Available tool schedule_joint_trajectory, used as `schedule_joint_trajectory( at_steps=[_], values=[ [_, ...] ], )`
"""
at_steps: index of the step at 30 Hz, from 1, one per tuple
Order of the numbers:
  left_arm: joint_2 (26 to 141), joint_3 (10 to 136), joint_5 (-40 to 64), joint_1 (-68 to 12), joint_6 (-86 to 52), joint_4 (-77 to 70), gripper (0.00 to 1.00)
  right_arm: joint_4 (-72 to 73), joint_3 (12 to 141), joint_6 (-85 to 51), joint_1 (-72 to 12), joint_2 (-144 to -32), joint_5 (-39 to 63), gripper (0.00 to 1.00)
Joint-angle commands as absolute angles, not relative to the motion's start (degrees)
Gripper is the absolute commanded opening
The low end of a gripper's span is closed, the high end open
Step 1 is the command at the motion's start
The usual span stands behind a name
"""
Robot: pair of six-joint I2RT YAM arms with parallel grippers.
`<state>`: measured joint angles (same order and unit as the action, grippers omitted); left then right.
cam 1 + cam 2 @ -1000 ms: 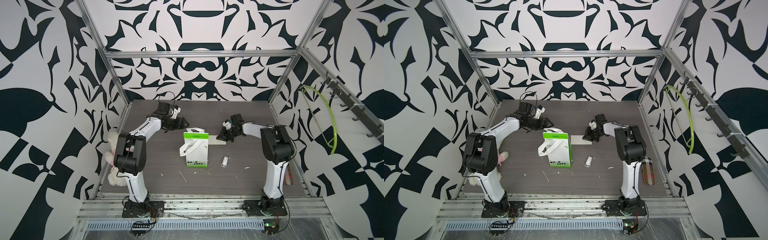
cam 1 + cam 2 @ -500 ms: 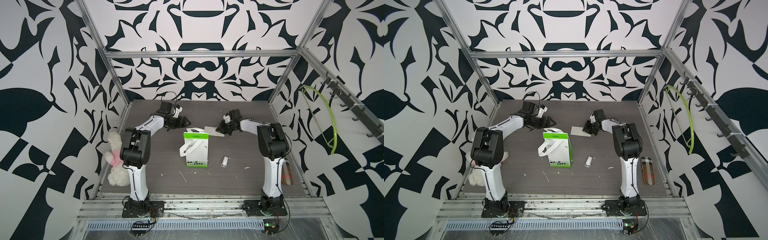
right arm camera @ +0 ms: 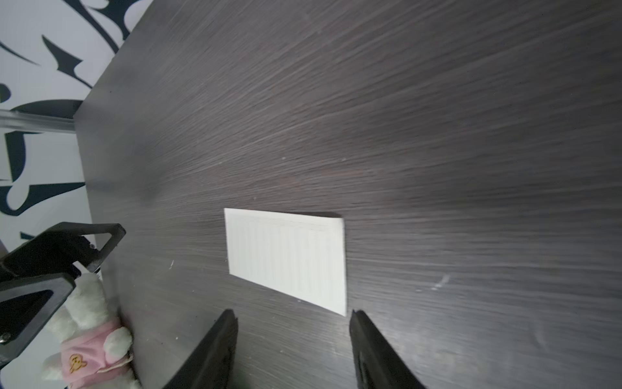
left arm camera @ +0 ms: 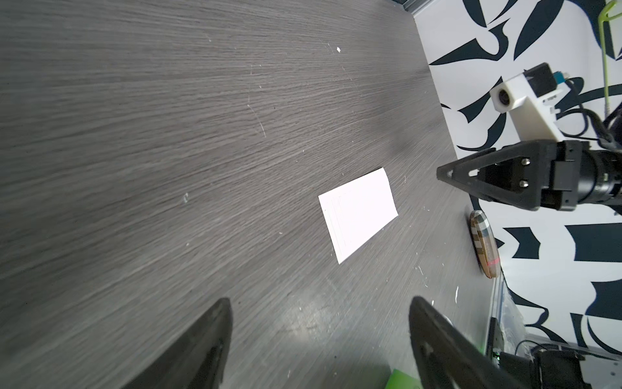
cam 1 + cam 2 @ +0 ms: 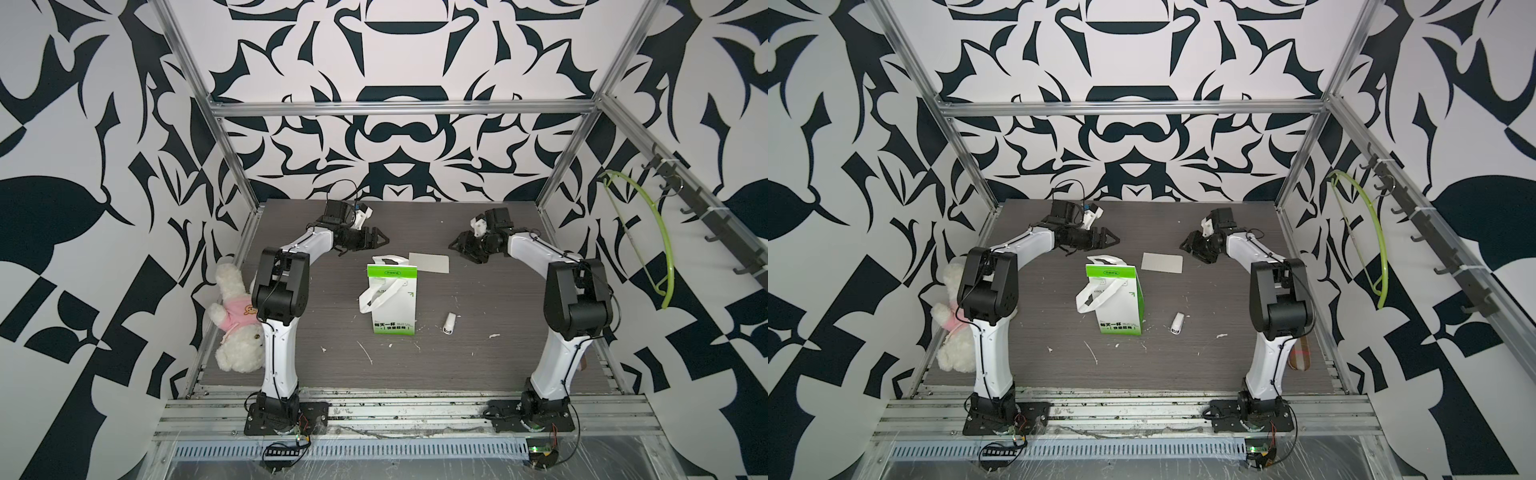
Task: Staple the receipts to the bags
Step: Move the receipt to the center of the board.
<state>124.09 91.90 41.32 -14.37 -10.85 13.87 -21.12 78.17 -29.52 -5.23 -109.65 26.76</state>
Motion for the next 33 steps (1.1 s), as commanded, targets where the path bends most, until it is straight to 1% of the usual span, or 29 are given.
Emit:
schedule_joint_trajectory(
  at_steps=[1, 5, 11, 17, 20, 25, 28, 33],
  values=[
    [126.41, 94.61, 44.96, -14.15, -8.92, 14.43, 0.84, -25.13, 78.78, -26.61, -4.62, -110.65, 28.91, 0.56],
    [126.22, 95.49, 42.98, -13.74, -9.57, 14.76, 0.84, -24.87, 80.33, -24.48, -3.87, -113.44, 33.04, 0.57],
    [120.50, 90.09, 42.51, -12.06, -11.82, 12.13, 0.84, -24.88, 81.47, -24.65, -3.86, -114.80, 33.05, 0.58],
    [114.44, 84.21, 43.48, -9.97, -11.90, 12.21, 0.84, -25.56, 83.69, -24.85, -4.22, -118.26, 32.87, 0.55],
    [112.85, 82.39, 43.56, -7.69, -11.33, 13.03, 0.84, -25.44, 85.11, -24.87, -5.28, -119.97, 32.55, 0.54],
    [111.72, 81.34, 42.71, -5.29, -8.50, 17.16, 0.84, -25.20, 87.56, -26.33, -7.87, -122.82, 31.58, 0.50],
    [111.09, 80.09, 41.68, -4.94, -8.17, 17.43, 0.84, -24.43, 88.24, -27.33, -9.42, -123.87, 32.15, 0.47],
    [112.95, 79.99, 44.19, -5.02, -7.64, 18.64, 0.84, -22.58, 88.77, -27.12, -11.96, -125.53, 35.18, 0.45]
  ],
)
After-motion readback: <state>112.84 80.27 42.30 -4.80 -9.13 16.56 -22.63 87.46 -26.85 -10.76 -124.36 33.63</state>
